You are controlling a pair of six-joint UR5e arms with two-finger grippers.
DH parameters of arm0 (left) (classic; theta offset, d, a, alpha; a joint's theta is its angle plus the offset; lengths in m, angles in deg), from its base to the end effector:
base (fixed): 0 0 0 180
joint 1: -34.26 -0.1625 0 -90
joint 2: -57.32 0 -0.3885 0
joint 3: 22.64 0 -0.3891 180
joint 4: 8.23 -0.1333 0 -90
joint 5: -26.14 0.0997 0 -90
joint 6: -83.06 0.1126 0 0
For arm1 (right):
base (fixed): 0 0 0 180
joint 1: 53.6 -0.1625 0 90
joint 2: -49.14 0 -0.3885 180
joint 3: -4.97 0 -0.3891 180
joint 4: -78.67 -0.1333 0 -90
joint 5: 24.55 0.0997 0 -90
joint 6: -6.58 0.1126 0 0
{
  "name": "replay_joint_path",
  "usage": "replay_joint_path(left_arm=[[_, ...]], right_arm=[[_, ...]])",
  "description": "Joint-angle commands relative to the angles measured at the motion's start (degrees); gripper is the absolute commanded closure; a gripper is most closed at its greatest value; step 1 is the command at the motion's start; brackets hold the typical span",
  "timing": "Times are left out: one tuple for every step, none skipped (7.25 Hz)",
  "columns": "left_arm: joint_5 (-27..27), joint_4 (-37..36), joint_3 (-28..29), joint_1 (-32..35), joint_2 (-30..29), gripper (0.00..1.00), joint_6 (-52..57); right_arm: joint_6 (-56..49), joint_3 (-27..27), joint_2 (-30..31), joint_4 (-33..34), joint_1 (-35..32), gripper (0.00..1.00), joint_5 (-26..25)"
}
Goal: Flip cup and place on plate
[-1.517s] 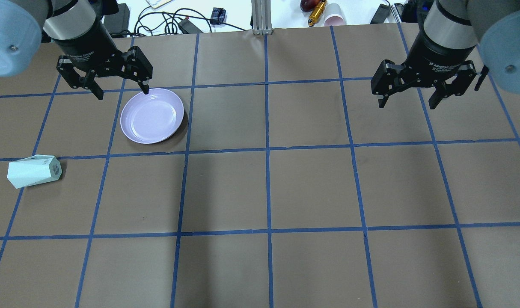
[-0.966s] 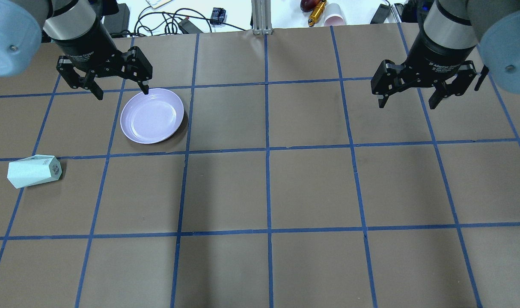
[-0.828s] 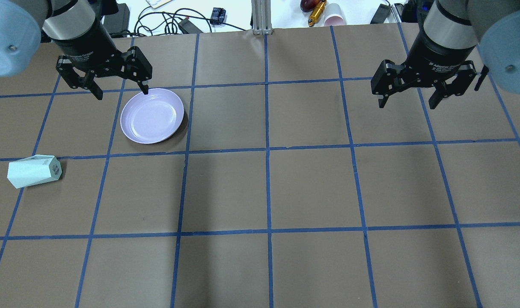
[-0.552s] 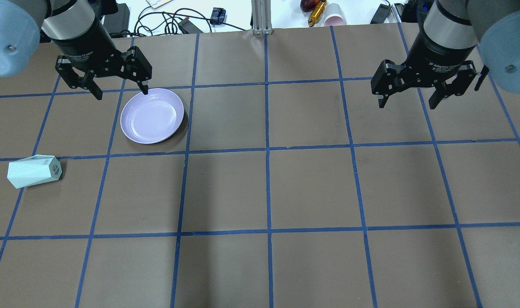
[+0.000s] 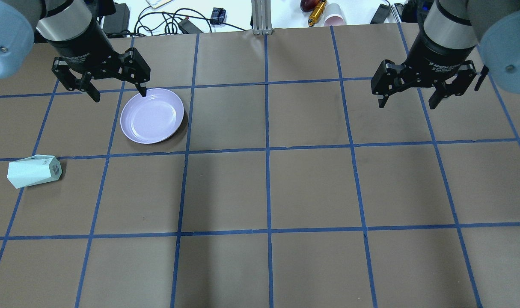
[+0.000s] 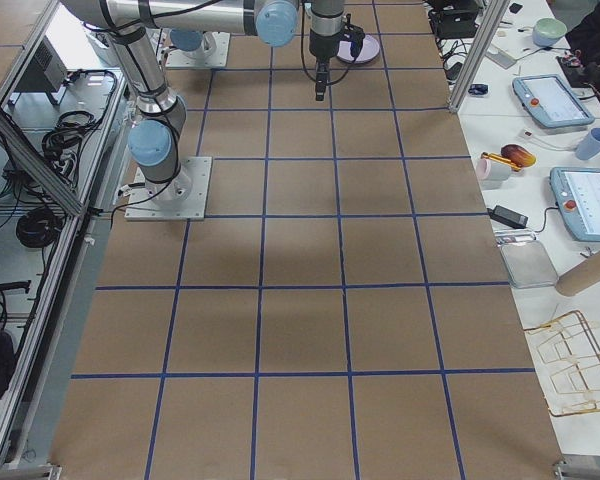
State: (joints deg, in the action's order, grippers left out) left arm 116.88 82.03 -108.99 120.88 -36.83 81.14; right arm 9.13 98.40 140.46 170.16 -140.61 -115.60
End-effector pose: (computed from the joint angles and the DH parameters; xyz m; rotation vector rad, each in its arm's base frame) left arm -0.1012 -0.5223 0.4327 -0.1445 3.1254 0.0210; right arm 0.1061 -0.4846 0.4229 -0.1508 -3.1196 -0.0170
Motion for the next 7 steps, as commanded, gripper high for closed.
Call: replay_joint_path(left_arm=[[0.4,0.0,-0.04,0.04,0.2,0.0,0.16],[0.05,-0.09,-0.04,-0.05,0.12,0.0,0.16],[0.05,-0.09,-0.04,-0.31,0.11,0.0,0.33],[0.39,-0.09,-0.13,-0.4,0.11,0.0,0.33],[0.4,-0.17,-0.13,-0.57,0.03,0.0,0.51],[0.31,-0.87,-0.05,-1.01,-0.15,0.0,0.68],[0.31,-0.88,-0.04,-2.14,-0.15,0.0,0.77]], right_arm=[[0.0,0.0,0.0,0.0,0.0,0.0,0.0],[0.0,0.0,0.0,0.0,0.0,0.0,0.0],[0.0,0.0,0.0,0.0,0.0,0.0,0.0],[0.0,0.0,0.0,0.0,0.0,0.0,0.0],[0.0,0.0,0.0,0.0,0.0,0.0,0.0],[0.0,0.0,0.0,0.0,0.0,0.0,0.0],[0.0,0.0,0.0,0.0,0.0,0.0,0.0]])
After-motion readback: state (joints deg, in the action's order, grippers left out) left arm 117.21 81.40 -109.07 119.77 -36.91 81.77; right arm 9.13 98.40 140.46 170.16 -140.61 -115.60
